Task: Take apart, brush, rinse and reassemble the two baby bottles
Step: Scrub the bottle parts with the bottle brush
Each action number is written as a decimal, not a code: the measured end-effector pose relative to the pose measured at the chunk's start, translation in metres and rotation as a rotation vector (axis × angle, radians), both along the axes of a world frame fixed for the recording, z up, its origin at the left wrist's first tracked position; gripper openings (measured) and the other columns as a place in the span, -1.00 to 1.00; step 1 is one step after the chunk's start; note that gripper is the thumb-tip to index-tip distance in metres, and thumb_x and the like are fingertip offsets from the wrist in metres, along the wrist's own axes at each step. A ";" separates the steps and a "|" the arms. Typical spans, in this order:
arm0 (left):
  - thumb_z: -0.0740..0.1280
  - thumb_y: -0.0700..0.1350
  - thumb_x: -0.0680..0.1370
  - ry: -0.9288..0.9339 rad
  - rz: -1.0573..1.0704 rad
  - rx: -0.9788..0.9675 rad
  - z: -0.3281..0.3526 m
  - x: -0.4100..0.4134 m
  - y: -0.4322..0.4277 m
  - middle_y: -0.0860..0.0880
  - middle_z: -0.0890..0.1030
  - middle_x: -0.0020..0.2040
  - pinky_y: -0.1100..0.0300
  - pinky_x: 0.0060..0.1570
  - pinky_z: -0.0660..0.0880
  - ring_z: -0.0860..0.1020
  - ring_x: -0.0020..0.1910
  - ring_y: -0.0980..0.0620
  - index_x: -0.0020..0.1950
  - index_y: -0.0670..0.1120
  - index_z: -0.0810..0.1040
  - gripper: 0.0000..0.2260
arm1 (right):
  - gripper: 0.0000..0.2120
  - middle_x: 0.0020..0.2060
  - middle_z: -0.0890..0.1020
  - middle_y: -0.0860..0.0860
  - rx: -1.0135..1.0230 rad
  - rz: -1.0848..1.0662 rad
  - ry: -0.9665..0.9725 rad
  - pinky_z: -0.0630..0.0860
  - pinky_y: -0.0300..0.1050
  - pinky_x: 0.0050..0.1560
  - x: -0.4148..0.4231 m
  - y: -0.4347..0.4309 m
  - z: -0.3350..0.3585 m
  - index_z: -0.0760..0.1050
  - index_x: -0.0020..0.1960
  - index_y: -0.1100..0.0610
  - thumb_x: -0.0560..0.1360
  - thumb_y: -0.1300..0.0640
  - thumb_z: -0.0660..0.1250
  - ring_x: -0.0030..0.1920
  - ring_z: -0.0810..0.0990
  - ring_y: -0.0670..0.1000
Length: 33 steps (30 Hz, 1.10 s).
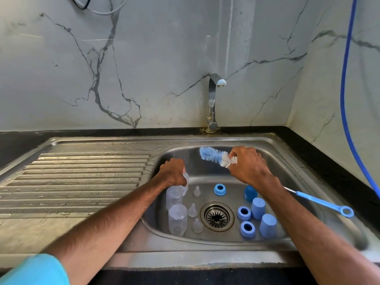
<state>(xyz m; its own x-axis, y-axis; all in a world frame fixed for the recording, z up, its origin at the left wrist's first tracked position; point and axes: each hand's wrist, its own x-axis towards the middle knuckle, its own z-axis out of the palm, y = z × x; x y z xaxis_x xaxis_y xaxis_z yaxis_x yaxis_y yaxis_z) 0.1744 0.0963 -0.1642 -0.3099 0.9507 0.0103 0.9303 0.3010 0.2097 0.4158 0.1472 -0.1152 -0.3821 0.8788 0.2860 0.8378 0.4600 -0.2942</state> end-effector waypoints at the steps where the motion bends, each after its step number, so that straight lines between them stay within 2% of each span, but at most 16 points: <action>1: 0.58 -0.01 0.37 -0.025 0.001 0.039 0.002 -0.003 0.000 -0.07 0.54 0.23 0.02 0.16 0.50 0.52 0.19 -0.10 0.23 -0.03 0.53 -0.51 | -0.61 0.13 0.65 0.09 0.006 0.005 0.004 0.65 0.05 0.03 0.000 0.001 0.000 0.55 0.24 0.06 0.45 0.11 0.54 0.06 0.65 0.11; 4: 0.61 0.01 0.35 -0.142 -0.003 0.193 0.013 -0.015 -0.003 -0.03 0.57 0.15 0.16 -0.09 0.48 0.54 0.08 -0.02 0.24 -0.06 0.51 -0.46 | -0.65 0.12 0.66 0.07 0.030 0.024 0.053 0.67 0.02 -0.04 0.002 0.002 0.001 0.55 0.26 0.04 0.49 0.10 0.50 0.01 0.65 0.07; 6: 0.61 0.02 0.38 -0.294 0.036 0.296 0.026 -0.020 -0.008 0.02 0.58 0.10 0.24 -0.20 0.46 0.57 0.03 0.03 0.25 -0.06 0.50 -0.47 | -0.67 0.09 0.68 0.05 0.050 0.053 0.109 0.64 -0.05 -0.14 0.003 0.002 0.003 0.56 0.27 0.03 0.52 0.08 0.45 -0.07 0.63 0.01; 8: 0.58 0.03 0.43 -0.610 0.107 0.372 0.035 -0.020 -0.013 -0.02 0.63 0.08 0.16 -0.20 0.63 0.67 -0.03 -0.01 0.20 -0.06 0.54 -0.57 | -0.65 0.11 0.68 0.03 0.056 0.104 0.170 0.52 -0.24 -0.25 0.003 0.000 0.004 0.56 0.31 0.03 0.54 0.09 0.43 -0.09 0.58 -0.06; 11: 0.52 0.09 0.49 -1.227 0.209 0.346 0.041 -0.011 -0.022 -0.17 0.69 0.06 0.04 -0.10 0.70 0.74 -0.11 -0.12 0.20 -0.09 0.58 -0.61 | -0.66 0.14 0.67 -0.01 0.039 0.167 0.239 0.40 -0.41 -0.27 0.002 -0.005 0.006 0.55 0.32 0.00 0.56 0.10 0.43 -0.07 0.57 -0.12; 13: 0.52 0.11 0.49 -1.428 0.247 0.400 0.043 -0.008 -0.023 -0.21 0.70 0.04 -0.01 -0.05 0.70 0.74 -0.11 -0.13 0.16 -0.12 0.59 -0.61 | -0.69 0.09 0.68 -0.08 0.025 0.170 0.295 0.39 -0.44 -0.28 0.004 -0.007 0.007 0.57 0.29 -0.04 0.55 0.11 0.44 -0.12 0.58 -0.18; 14: 0.54 0.11 0.48 -1.388 0.240 0.469 0.043 -0.009 -0.023 -0.21 0.70 0.05 -0.02 -0.06 0.70 0.74 -0.11 -0.12 0.14 -0.13 0.59 -0.61 | -0.70 0.06 0.69 -0.11 0.026 0.160 0.322 0.39 -0.46 -0.30 0.006 -0.006 0.008 0.58 0.27 -0.05 0.55 0.11 0.43 -0.15 0.58 -0.21; 15: 0.56 0.10 0.46 -1.234 0.220 0.556 0.044 -0.010 -0.022 -0.17 0.71 0.05 0.00 -0.09 0.70 0.74 -0.10 -0.09 0.13 -0.14 0.60 -0.59 | -0.71 0.04 0.69 -0.12 0.035 0.145 0.340 0.38 -0.48 -0.32 0.007 -0.005 0.009 0.58 0.25 -0.04 0.54 0.12 0.43 -0.18 0.56 -0.22; 17: 0.59 0.12 0.42 -0.758 0.140 0.707 0.045 -0.013 -0.021 -0.04 0.71 0.00 0.07 -0.15 0.68 0.71 -0.12 0.03 0.11 -0.12 0.61 -0.57 | -0.72 0.04 0.70 -0.09 0.054 0.106 0.349 0.34 -0.49 -0.31 0.011 -0.001 0.010 0.59 0.24 -0.01 0.54 0.15 0.44 -0.17 0.55 -0.19; 18: 0.60 0.13 0.40 -0.631 0.106 0.737 0.044 -0.013 -0.022 0.00 0.70 -0.03 0.08 -0.16 0.67 0.69 -0.13 0.05 0.08 -0.10 0.62 -0.58 | -0.71 0.05 0.70 -0.07 0.053 0.092 0.346 0.33 -0.49 -0.29 0.012 0.001 0.009 0.60 0.25 0.01 0.54 0.16 0.44 -0.15 0.56 -0.17; 21: 0.58 0.15 0.42 -0.558 0.038 0.707 0.041 -0.005 -0.024 -0.01 0.70 -0.07 0.01 -0.16 0.68 0.69 -0.16 0.02 0.07 -0.10 0.65 -0.59 | -0.67 0.11 0.70 -0.04 0.022 0.084 0.312 0.34 -0.47 -0.28 0.013 0.004 0.007 0.59 0.29 0.03 0.54 0.16 0.47 -0.11 0.58 -0.15; 24: 0.57 0.16 0.42 -0.421 -0.007 0.742 0.041 0.002 -0.022 0.02 0.71 -0.11 0.12 -0.21 0.64 0.66 -0.20 0.09 0.05 -0.09 0.68 -0.62 | -0.68 0.09 0.70 -0.05 0.001 0.104 0.277 0.36 -0.46 -0.30 0.013 0.002 0.005 0.61 0.28 0.02 0.54 0.16 0.48 -0.16 0.56 -0.20; 27: 0.57 0.17 0.43 -0.452 -0.005 0.753 0.046 0.007 -0.020 0.02 0.72 -0.15 0.09 -0.22 0.63 0.68 -0.21 0.04 0.01 -0.09 0.71 -0.64 | -0.68 0.11 0.69 -0.04 -0.009 0.128 0.255 0.41 -0.43 -0.24 0.014 -0.001 0.006 0.60 0.29 0.03 0.55 0.16 0.47 -0.10 0.58 -0.16; 28: 0.57 0.15 0.43 -0.546 0.023 0.746 0.047 0.008 -0.020 -0.01 0.72 -0.15 0.07 -0.22 0.65 0.69 -0.21 0.01 0.00 -0.10 0.71 -0.65 | -0.67 0.12 0.68 -0.03 -0.014 0.132 0.250 0.44 -0.39 -0.21 0.015 -0.003 0.007 0.59 0.30 0.03 0.56 0.16 0.47 -0.07 0.59 -0.15; 31: 0.58 0.09 0.45 -1.108 0.211 0.685 0.054 0.005 -0.020 -0.14 0.74 -0.04 0.05 -0.18 0.71 0.74 -0.16 -0.02 0.01 -0.15 0.68 -0.66 | -0.67 0.15 0.68 -0.02 -0.016 0.145 0.249 0.53 -0.27 -0.09 0.018 -0.006 0.011 0.60 0.31 0.04 0.56 0.16 0.47 0.00 0.60 -0.10; 33: 0.54 0.07 0.49 -1.420 0.297 0.604 0.057 -0.004 -0.024 -0.21 0.71 0.06 0.07 -0.10 0.70 0.74 -0.06 -0.08 0.10 -0.18 0.61 -0.63 | -0.68 0.13 0.68 -0.05 -0.013 0.155 0.288 0.49 -0.34 -0.12 0.021 -0.009 0.016 0.62 0.30 0.03 0.56 0.17 0.47 0.00 0.59 -0.13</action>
<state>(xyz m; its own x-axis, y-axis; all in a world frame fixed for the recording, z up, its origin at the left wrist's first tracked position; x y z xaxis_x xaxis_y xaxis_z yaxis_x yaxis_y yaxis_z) 0.1707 0.0725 -0.1076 -0.5642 0.8197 -0.0992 -0.1990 -0.0184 0.9798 0.4368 0.1377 -0.0996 -0.4165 0.8208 0.3909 0.6399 0.5701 -0.5153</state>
